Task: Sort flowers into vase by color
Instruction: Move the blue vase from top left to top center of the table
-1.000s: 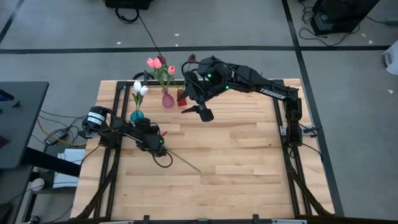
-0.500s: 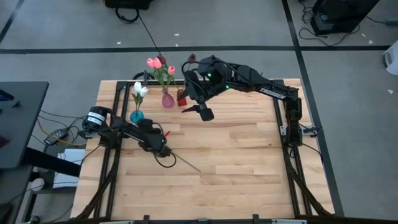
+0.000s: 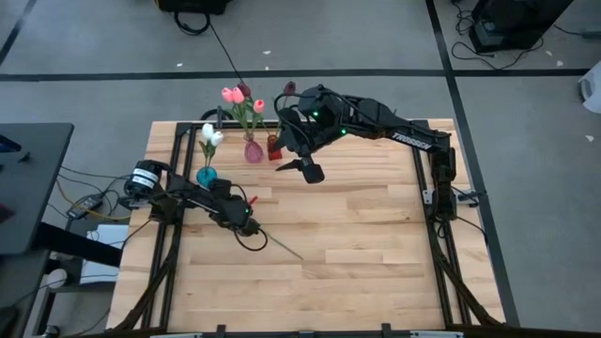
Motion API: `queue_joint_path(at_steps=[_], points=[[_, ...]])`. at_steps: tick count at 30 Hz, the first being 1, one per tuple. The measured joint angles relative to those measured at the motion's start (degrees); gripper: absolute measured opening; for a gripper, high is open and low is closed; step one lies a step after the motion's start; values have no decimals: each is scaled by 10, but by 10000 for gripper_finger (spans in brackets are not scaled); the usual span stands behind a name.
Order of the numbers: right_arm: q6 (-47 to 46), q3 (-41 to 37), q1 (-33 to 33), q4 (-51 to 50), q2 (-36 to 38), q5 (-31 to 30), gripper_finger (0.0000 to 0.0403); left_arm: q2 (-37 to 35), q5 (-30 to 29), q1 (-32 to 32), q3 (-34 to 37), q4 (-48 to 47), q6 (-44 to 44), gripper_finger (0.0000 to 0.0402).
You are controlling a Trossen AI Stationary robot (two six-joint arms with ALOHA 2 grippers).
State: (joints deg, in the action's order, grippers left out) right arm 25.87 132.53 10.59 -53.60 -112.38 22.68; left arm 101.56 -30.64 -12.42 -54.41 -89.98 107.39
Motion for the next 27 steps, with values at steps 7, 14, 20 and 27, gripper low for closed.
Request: queue_joint_path(at_steps=[7,14,20,27], points=[[2,0,0,-1,0,2,240,0,13,1,0,0,6,316],[3,0,0,-5,0,14,240,0,2,8,21,0,76,395],[10,0,0,-13,0,15,240,0,-16,8,31,13,99,389],[11,0,-1,-15,0,15,240,0,-86,24,32,41,88,389]])
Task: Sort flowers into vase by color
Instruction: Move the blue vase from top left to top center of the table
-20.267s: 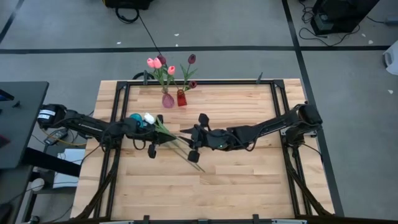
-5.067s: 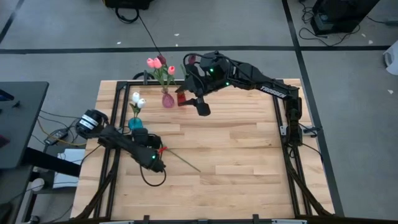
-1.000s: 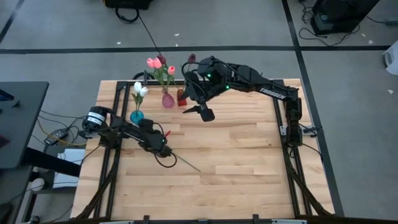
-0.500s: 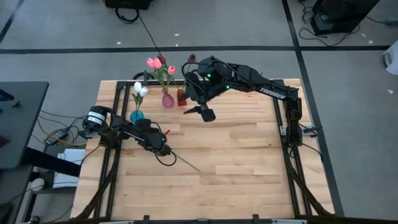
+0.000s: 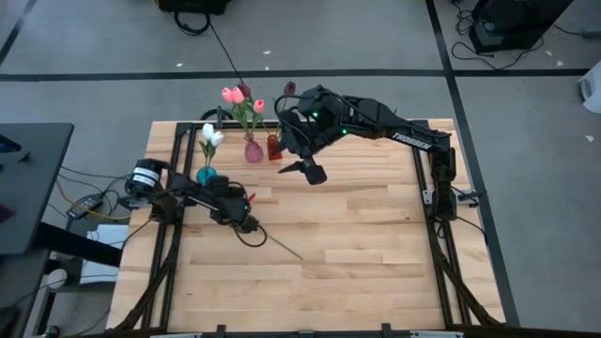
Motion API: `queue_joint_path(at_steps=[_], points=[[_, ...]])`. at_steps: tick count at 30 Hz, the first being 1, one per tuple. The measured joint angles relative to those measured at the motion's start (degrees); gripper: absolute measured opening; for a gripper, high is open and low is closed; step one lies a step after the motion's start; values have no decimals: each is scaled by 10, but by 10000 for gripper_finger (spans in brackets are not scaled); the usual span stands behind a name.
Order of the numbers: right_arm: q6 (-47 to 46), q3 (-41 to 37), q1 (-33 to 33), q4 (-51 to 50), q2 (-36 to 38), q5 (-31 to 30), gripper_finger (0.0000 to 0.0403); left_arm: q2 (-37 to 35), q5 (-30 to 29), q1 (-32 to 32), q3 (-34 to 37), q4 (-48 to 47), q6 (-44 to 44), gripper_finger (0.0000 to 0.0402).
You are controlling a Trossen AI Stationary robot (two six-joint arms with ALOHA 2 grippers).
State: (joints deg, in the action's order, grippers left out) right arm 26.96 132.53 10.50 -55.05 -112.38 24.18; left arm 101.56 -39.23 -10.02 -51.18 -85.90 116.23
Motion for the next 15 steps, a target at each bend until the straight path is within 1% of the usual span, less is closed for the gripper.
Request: queue_joint_path(at_steps=[6,10,15], points=[[0,0,0,-6,0,1,240,0,-38,28,0,17,-22,389],[0,0,0,-9,0,5,240,0,-44,45,6,22,-35,388],[0,0,0,-13,0,13,240,-4,-45,56,41,56,-35,388]])
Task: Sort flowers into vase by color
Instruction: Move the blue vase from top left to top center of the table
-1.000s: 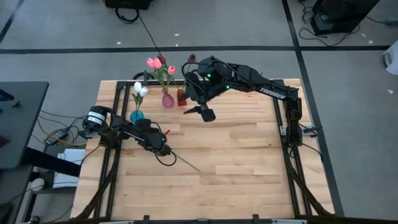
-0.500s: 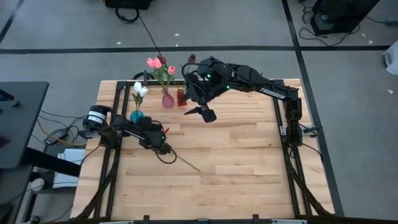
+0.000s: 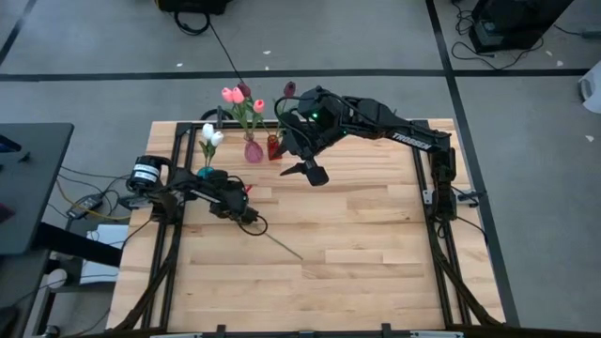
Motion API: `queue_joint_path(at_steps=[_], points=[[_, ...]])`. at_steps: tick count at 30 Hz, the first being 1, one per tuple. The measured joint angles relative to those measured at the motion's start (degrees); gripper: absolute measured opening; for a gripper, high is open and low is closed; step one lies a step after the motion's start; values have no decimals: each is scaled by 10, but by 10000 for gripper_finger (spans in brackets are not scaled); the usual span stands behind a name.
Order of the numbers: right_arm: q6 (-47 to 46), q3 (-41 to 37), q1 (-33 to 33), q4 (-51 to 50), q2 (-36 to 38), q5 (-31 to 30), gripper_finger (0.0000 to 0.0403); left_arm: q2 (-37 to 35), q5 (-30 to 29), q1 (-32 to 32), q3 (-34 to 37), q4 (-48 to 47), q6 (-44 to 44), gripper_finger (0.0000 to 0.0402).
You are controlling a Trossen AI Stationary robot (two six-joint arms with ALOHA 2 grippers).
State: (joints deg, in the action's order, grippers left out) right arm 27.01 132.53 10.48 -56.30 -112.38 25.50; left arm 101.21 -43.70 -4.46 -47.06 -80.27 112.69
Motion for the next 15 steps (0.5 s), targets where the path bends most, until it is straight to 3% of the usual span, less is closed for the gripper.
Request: queue_joint_path(at_steps=[8,15], points=[[2,0,0,5,0,1,240,-5,-47,12,20,39,-35,388],[0,0,0,3,0,2,240,-5,-66,45,20,94,-136,388]])
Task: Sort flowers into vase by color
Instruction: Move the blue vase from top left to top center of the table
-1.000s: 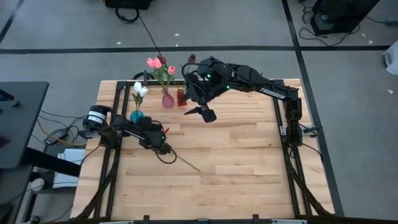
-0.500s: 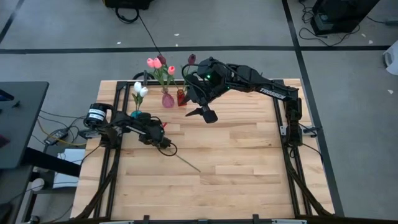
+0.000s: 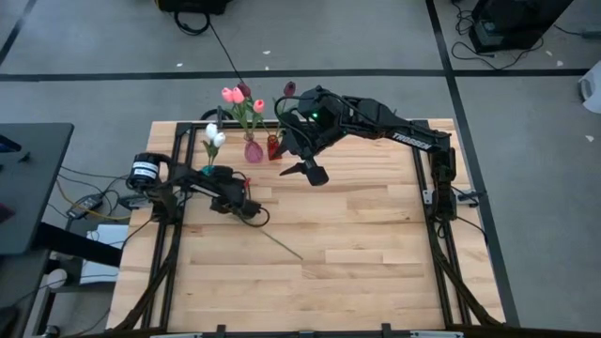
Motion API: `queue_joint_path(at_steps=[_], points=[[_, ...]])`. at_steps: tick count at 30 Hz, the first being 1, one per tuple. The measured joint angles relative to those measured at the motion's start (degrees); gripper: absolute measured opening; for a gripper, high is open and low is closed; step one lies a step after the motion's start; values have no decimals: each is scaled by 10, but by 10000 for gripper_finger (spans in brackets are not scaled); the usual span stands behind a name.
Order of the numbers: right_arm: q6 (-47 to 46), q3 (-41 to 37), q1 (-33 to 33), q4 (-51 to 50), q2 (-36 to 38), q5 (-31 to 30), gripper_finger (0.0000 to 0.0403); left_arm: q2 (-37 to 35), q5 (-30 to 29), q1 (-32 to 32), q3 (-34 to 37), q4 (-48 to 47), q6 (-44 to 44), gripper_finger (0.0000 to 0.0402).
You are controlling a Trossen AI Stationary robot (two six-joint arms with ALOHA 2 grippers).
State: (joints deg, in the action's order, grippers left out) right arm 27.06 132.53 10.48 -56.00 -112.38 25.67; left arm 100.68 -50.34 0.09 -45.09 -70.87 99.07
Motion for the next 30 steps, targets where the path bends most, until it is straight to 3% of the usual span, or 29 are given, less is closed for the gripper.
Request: queue_joint_path(at_steps=[4,13,25,30], points=[[0,0,0,-3,0,0,240,0,-10,8,0,34,-46,388],[0,0,0,-3,0,0,240,-1,-11,6,-6,50,-53,375],[0,0,0,-3,0,0,240,0,-8,6,-79,88,-135,373],[0,0,0,-3,0,0,240,0,-23,6,-95,166,-213,373]])
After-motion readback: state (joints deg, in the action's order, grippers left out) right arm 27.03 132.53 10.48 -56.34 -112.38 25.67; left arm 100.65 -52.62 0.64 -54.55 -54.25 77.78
